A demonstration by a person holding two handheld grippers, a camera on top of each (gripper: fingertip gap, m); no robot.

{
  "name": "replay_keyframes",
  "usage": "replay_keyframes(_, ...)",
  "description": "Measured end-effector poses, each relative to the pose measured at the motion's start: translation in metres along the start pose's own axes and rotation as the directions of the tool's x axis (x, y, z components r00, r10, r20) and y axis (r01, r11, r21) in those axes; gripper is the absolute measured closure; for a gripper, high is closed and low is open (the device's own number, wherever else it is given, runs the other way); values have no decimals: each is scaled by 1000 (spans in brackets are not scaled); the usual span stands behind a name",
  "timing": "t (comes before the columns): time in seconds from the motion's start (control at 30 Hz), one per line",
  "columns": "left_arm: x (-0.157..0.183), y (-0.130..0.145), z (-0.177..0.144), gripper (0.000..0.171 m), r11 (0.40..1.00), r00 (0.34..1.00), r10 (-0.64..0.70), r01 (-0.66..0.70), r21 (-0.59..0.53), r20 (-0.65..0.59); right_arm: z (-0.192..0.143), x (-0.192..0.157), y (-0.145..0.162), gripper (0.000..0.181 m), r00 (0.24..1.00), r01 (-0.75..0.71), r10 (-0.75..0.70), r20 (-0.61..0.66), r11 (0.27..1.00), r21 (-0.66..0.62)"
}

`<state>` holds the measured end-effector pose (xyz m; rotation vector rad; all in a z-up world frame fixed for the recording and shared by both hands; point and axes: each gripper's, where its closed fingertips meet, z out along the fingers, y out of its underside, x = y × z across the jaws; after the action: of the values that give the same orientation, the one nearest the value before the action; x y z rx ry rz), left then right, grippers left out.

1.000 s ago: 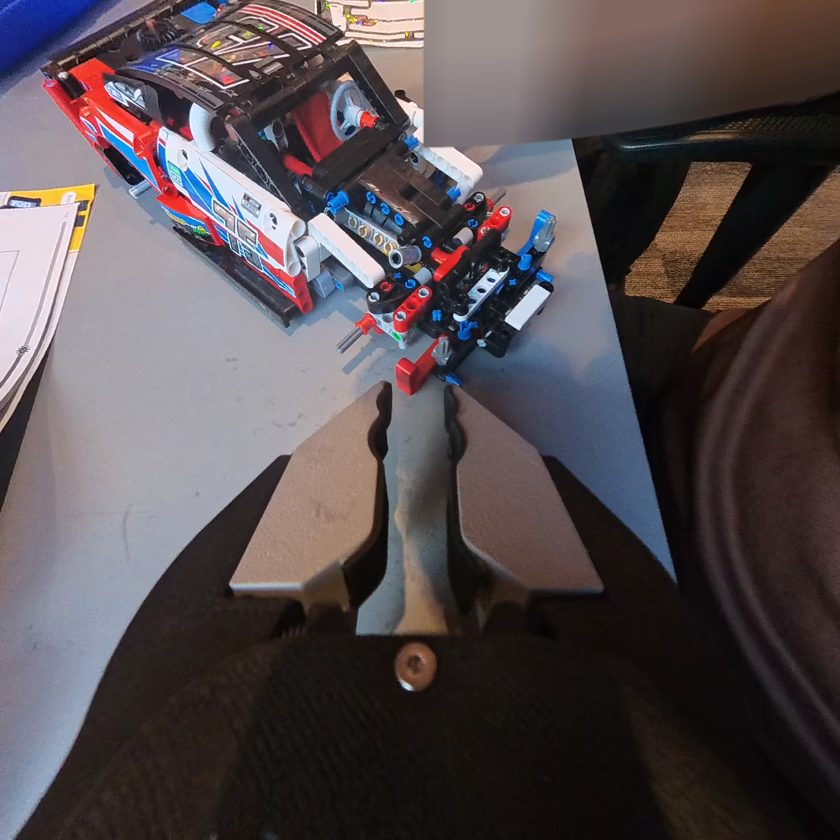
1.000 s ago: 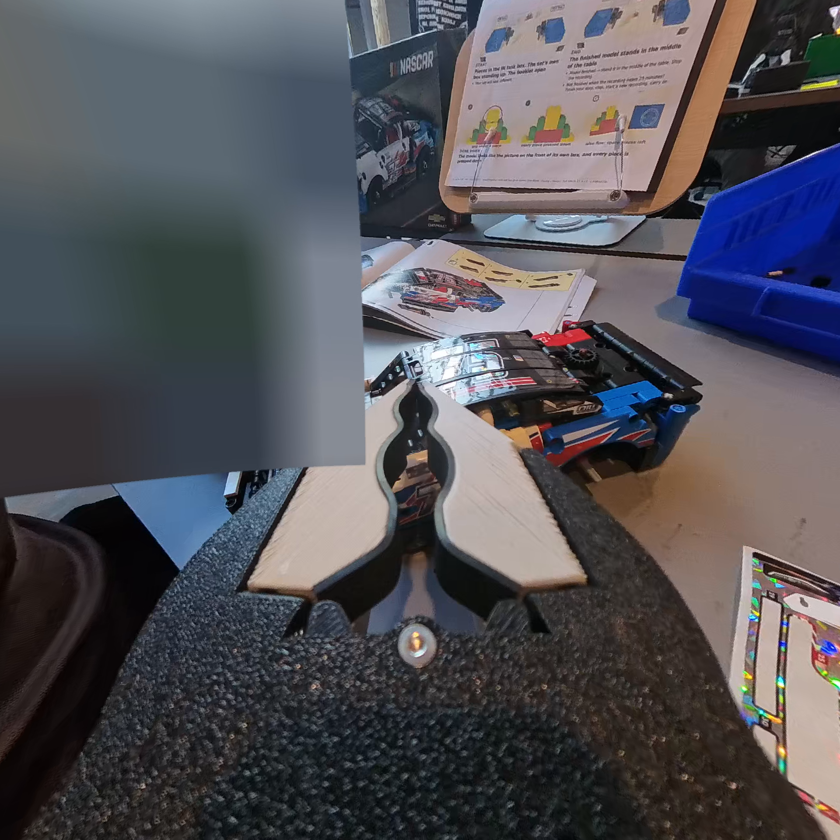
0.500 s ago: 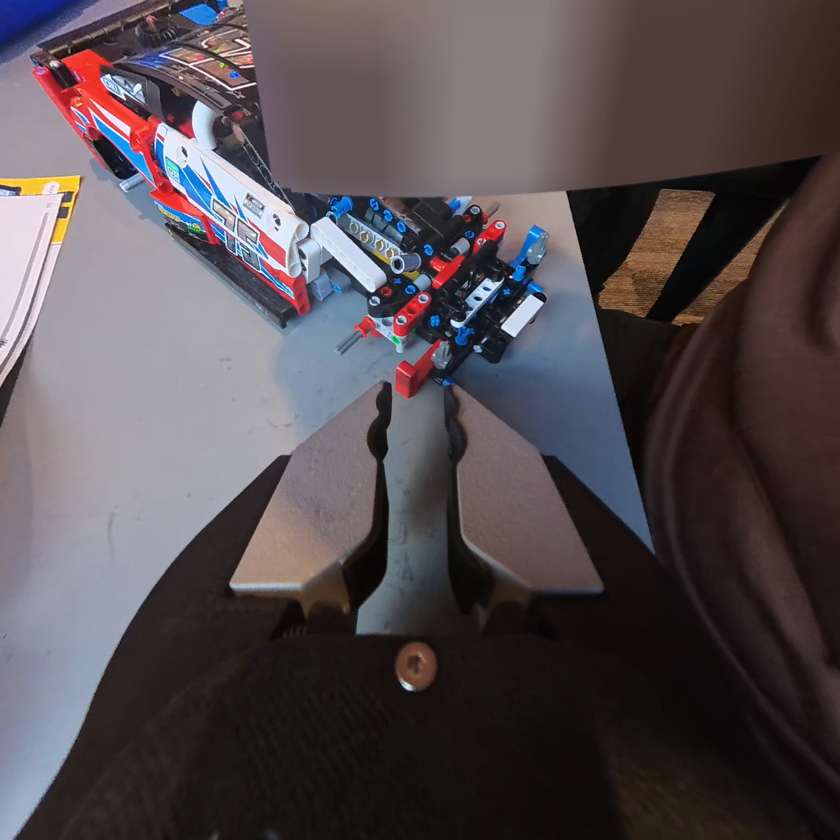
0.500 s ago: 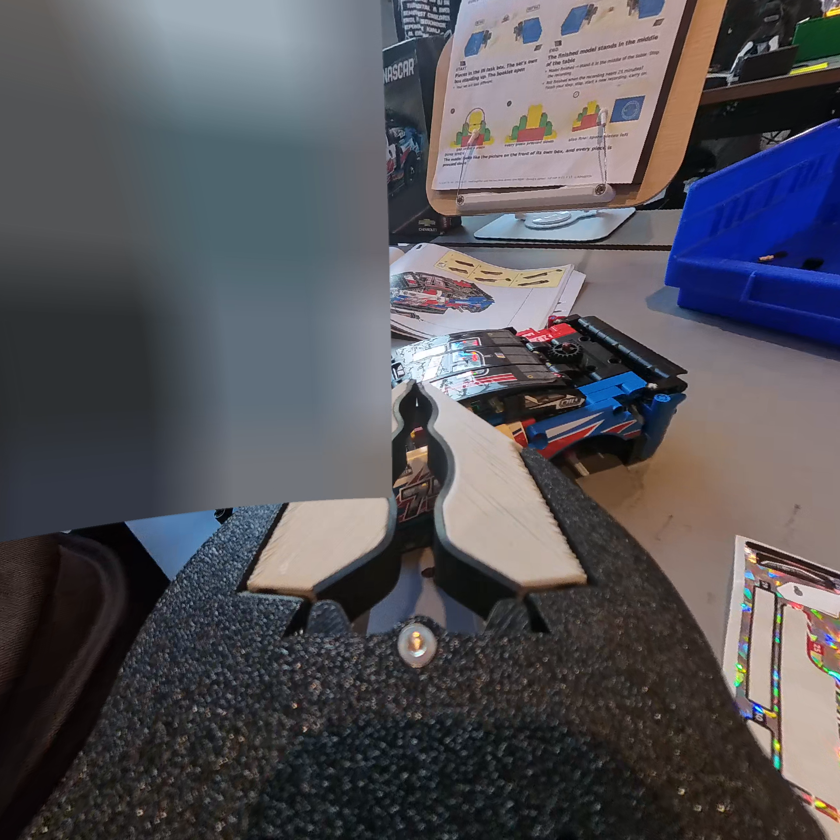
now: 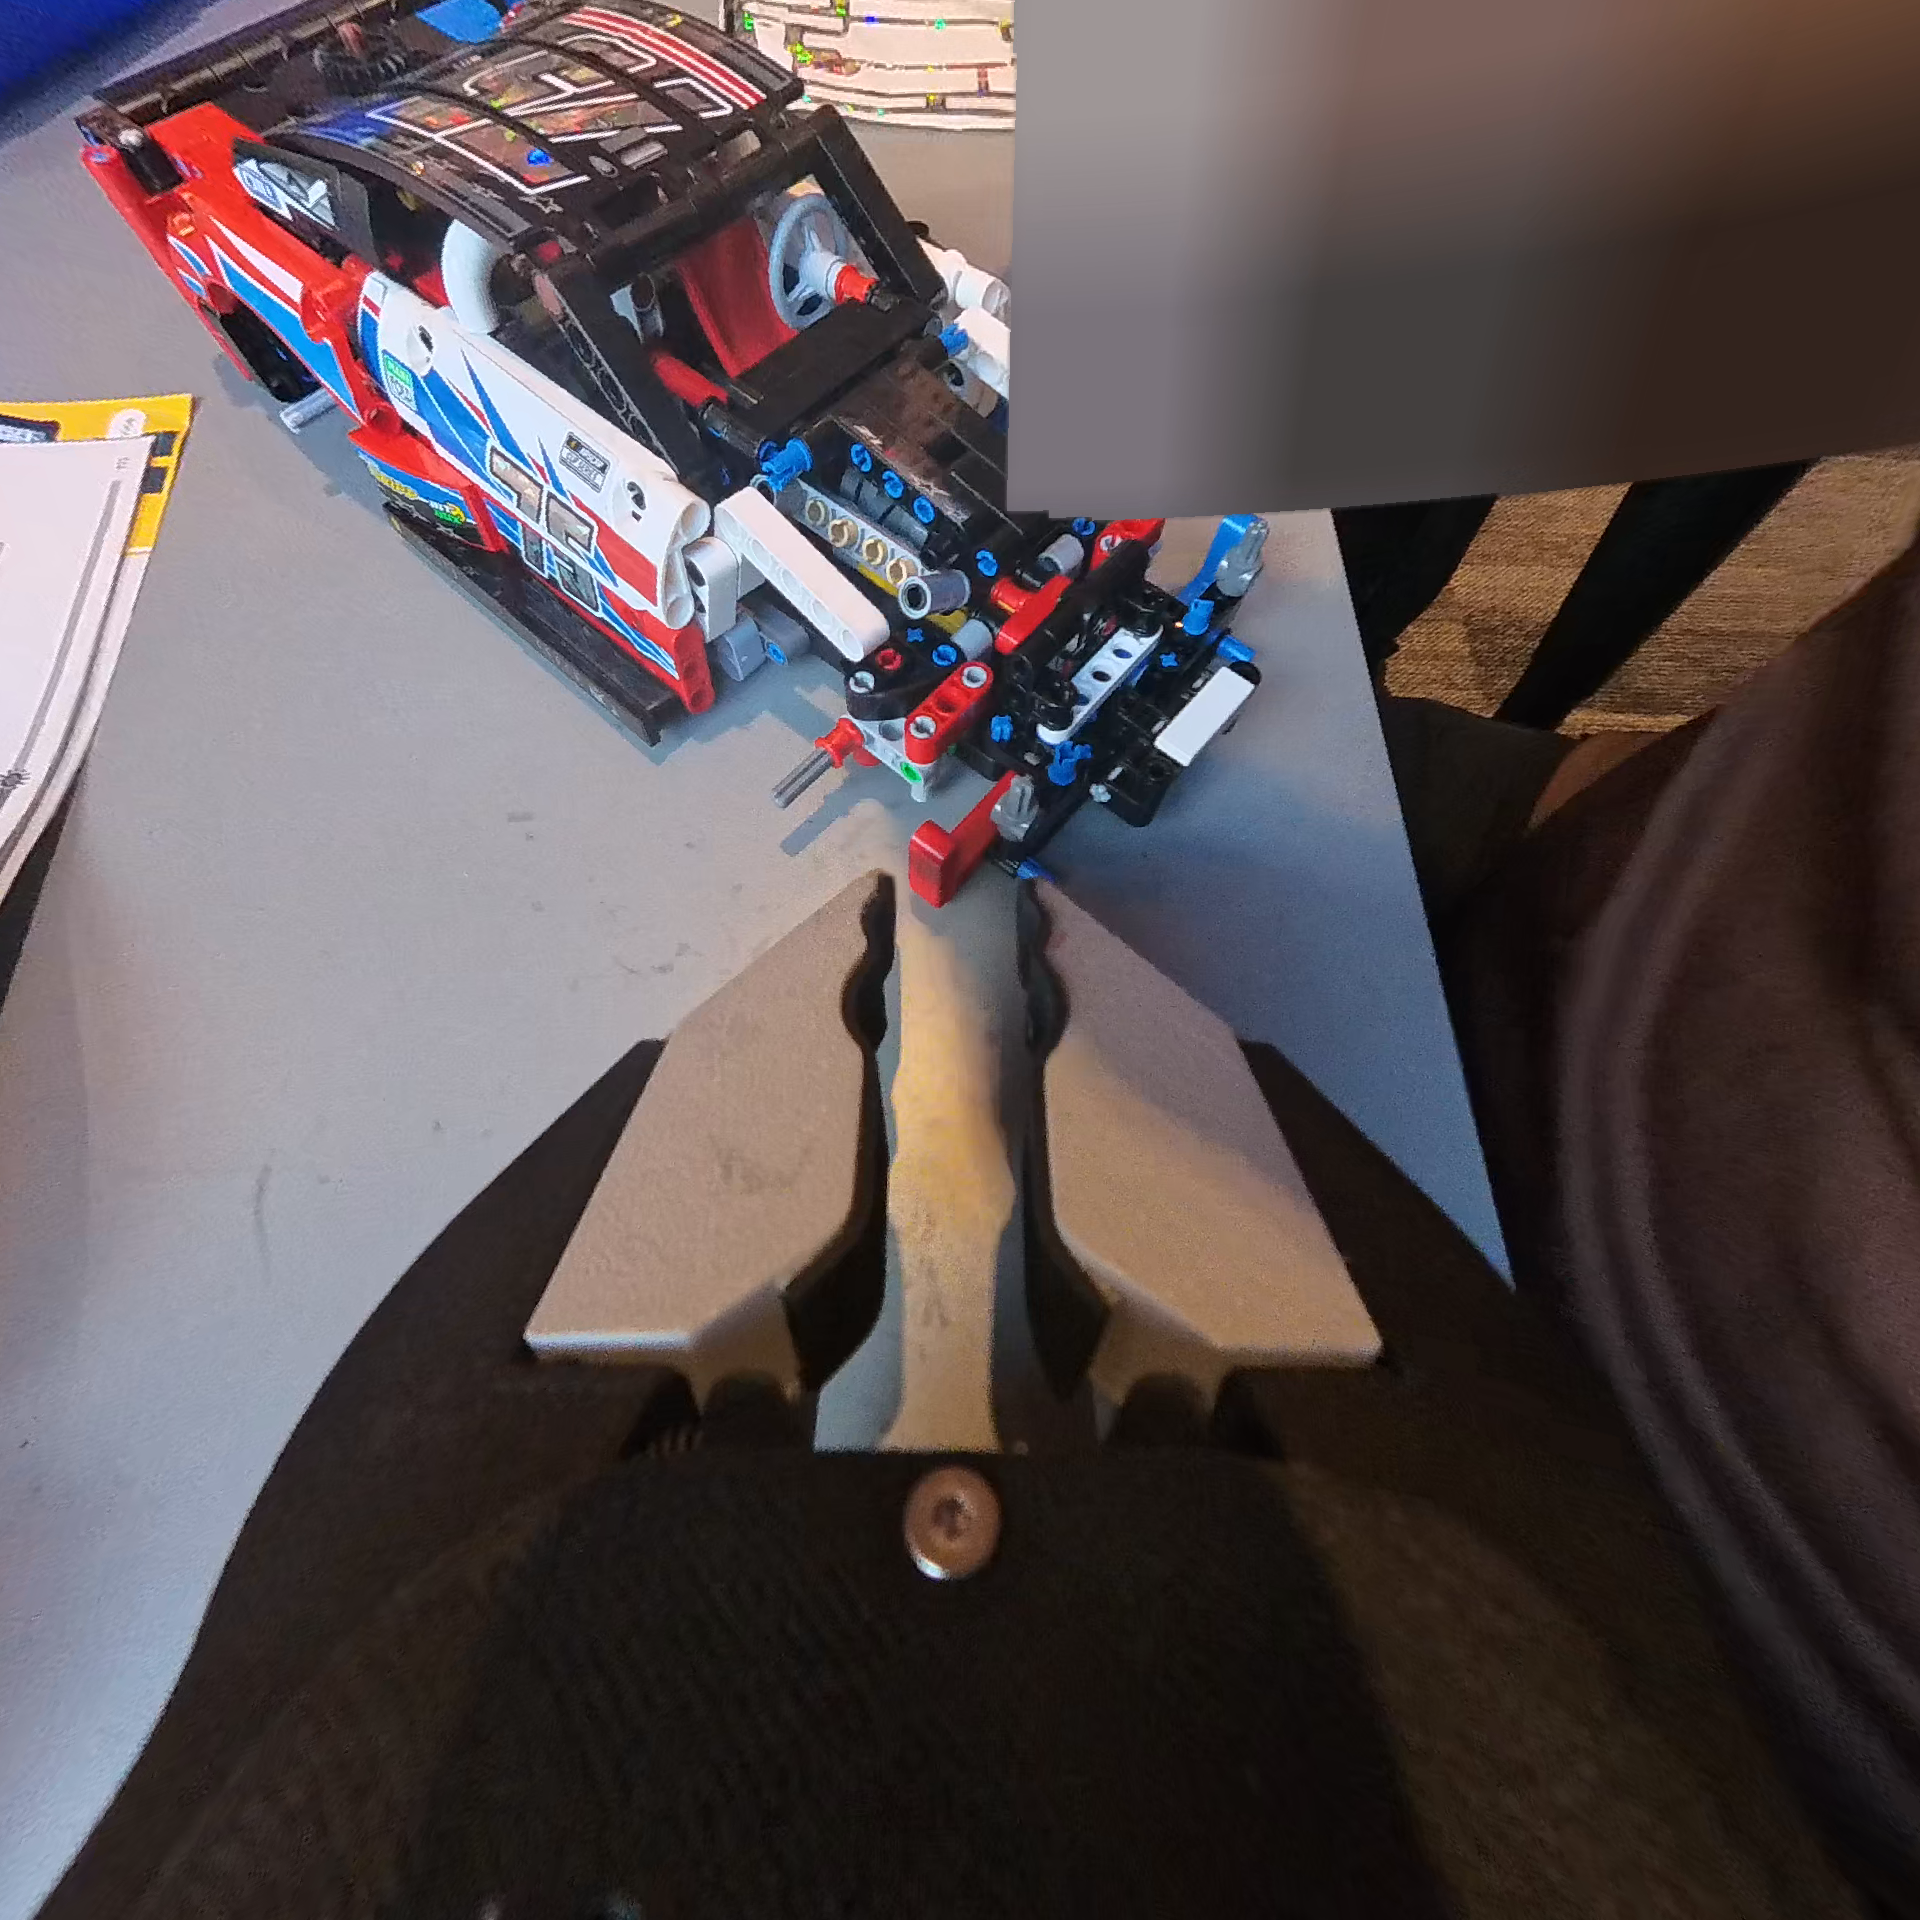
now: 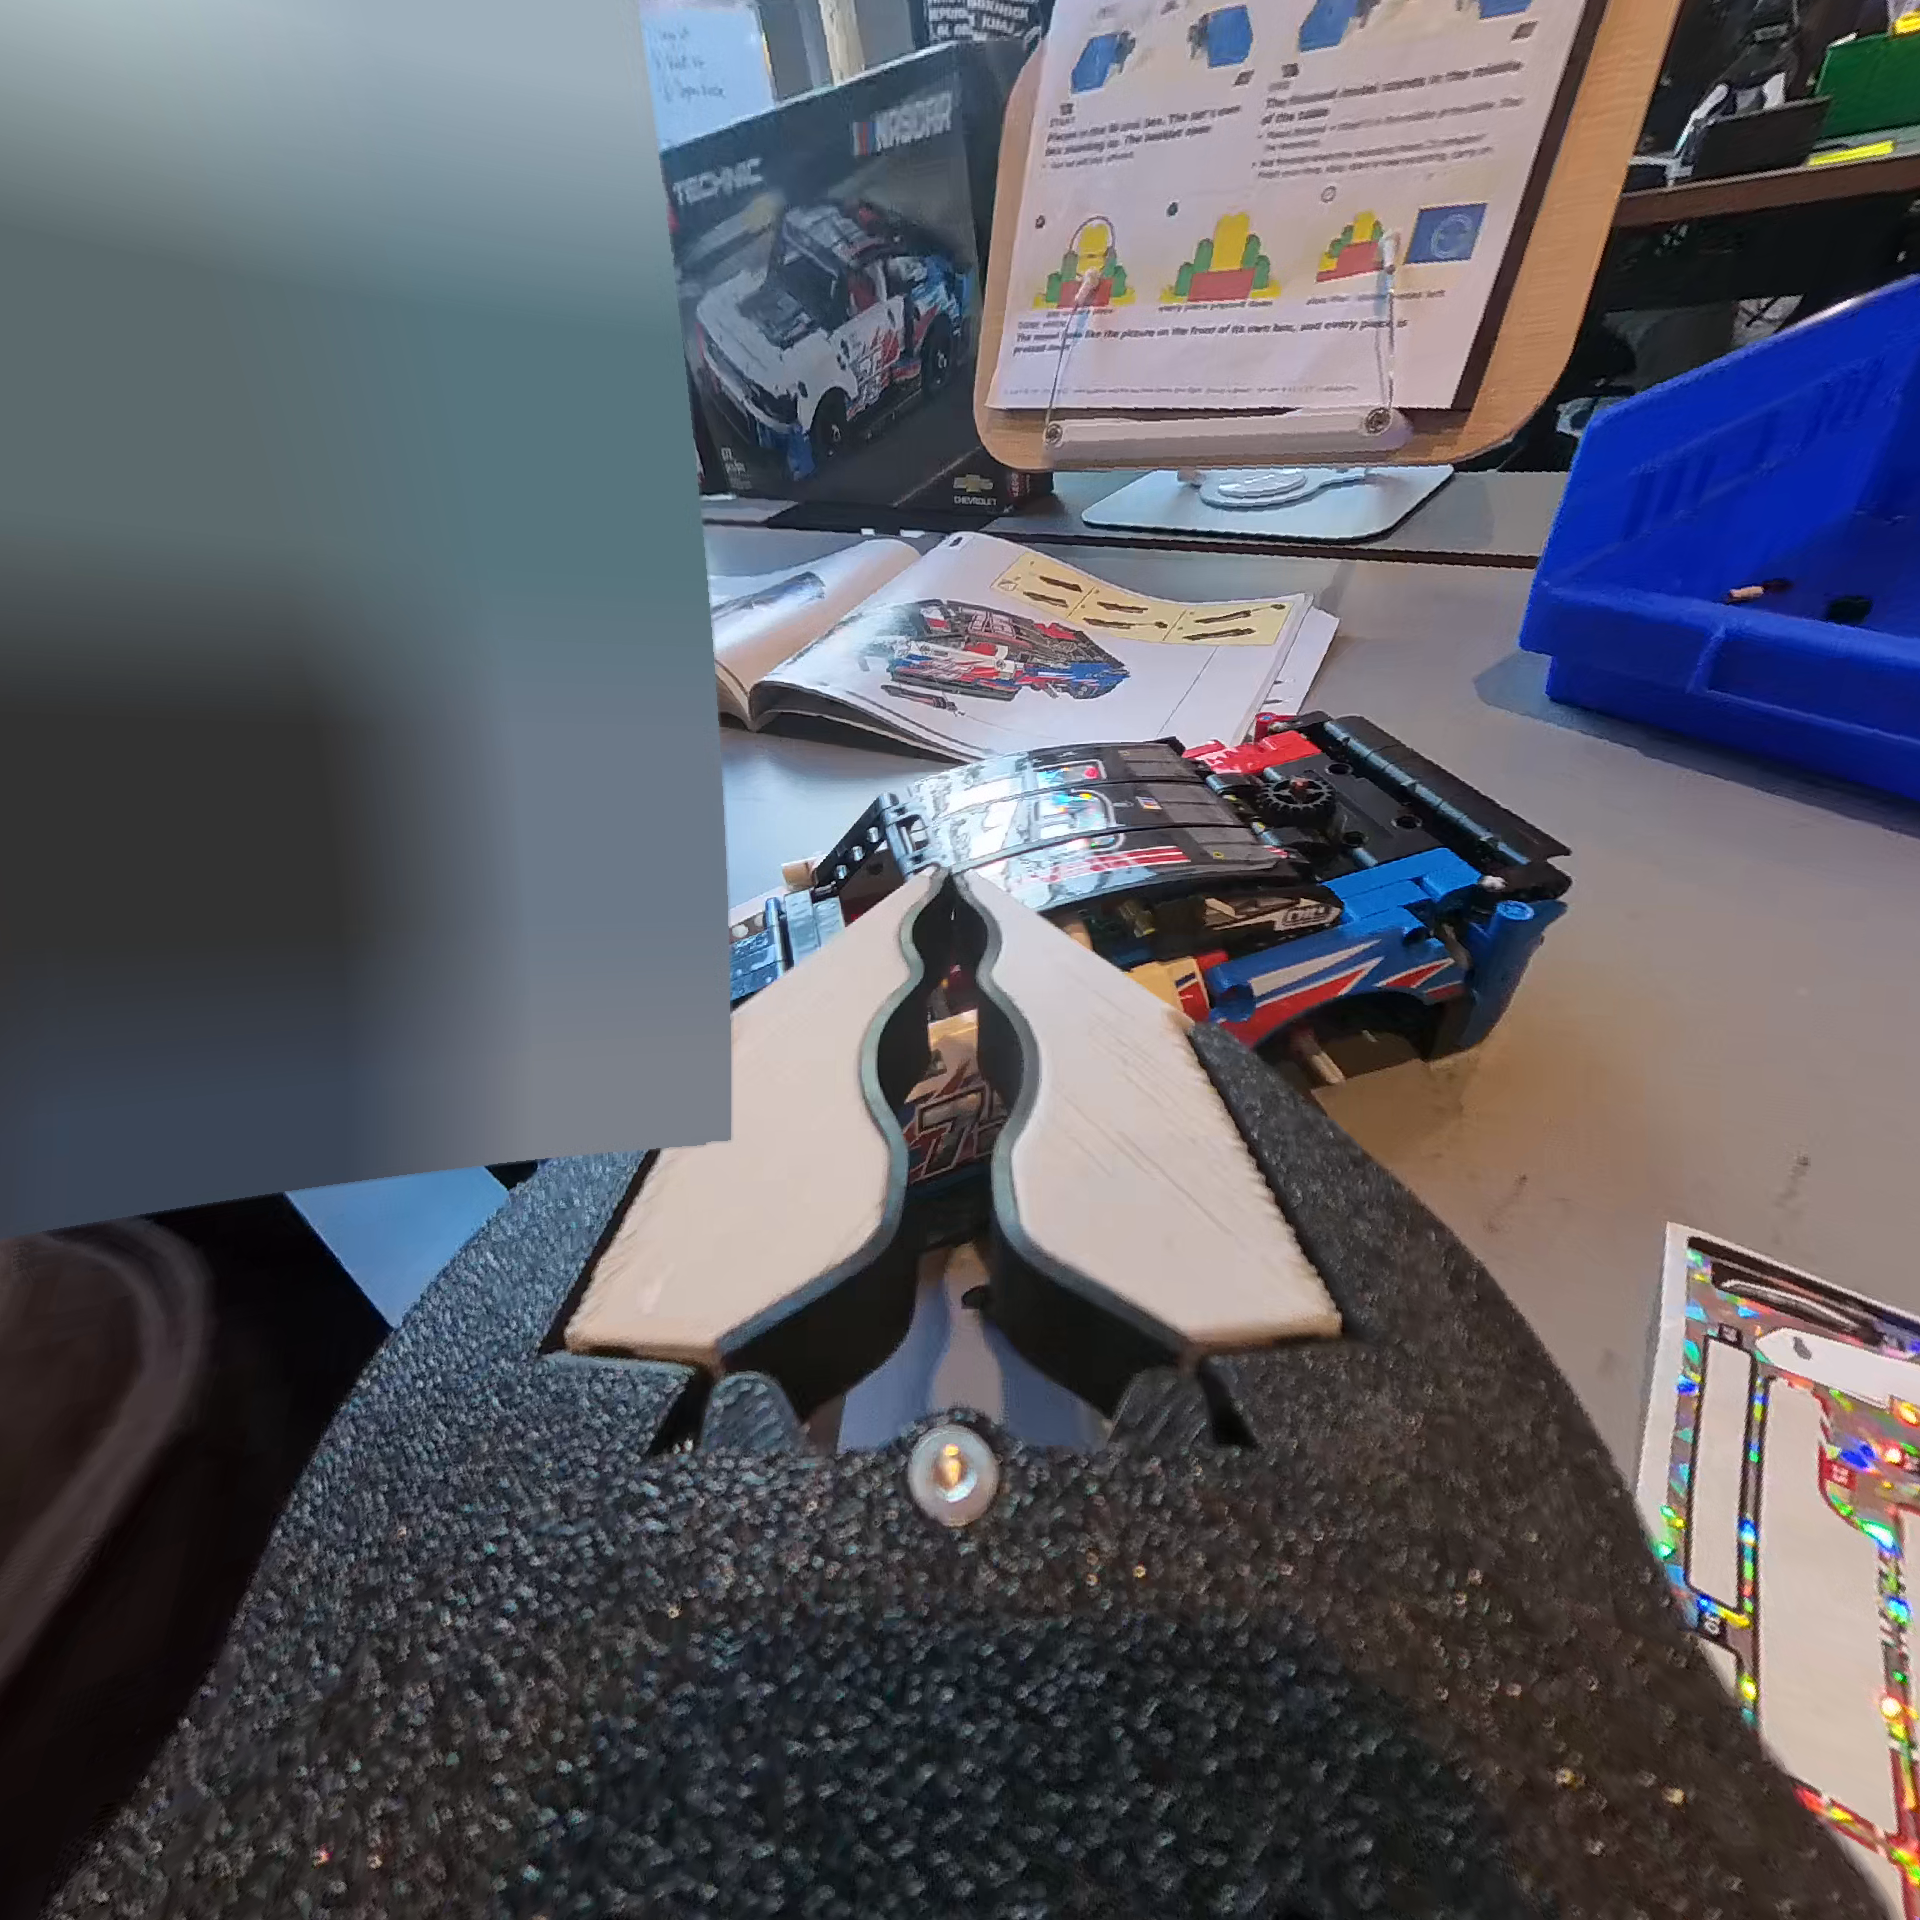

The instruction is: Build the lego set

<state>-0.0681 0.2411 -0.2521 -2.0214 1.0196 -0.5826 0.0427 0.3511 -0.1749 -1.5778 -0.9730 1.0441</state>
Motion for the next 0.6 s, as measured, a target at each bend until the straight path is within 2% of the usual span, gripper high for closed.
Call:
replay_keyframes(0.03,0,0,0,152,1000,1000,4,-4,-3,5,0,-2,0,181,1000,13,-13,-1,1000,-6)
replay_keyframes(0.23,-1,2,2,153,999,998,38,-37,-22,40,2,-7,5,181,996,83,-84,-21,995,-47)
replay_keyframes(0.6,-6,5,3,151,999,997,25,-22,-38,78,-4,9,19,181,982,122,-139,-125,983,-134)
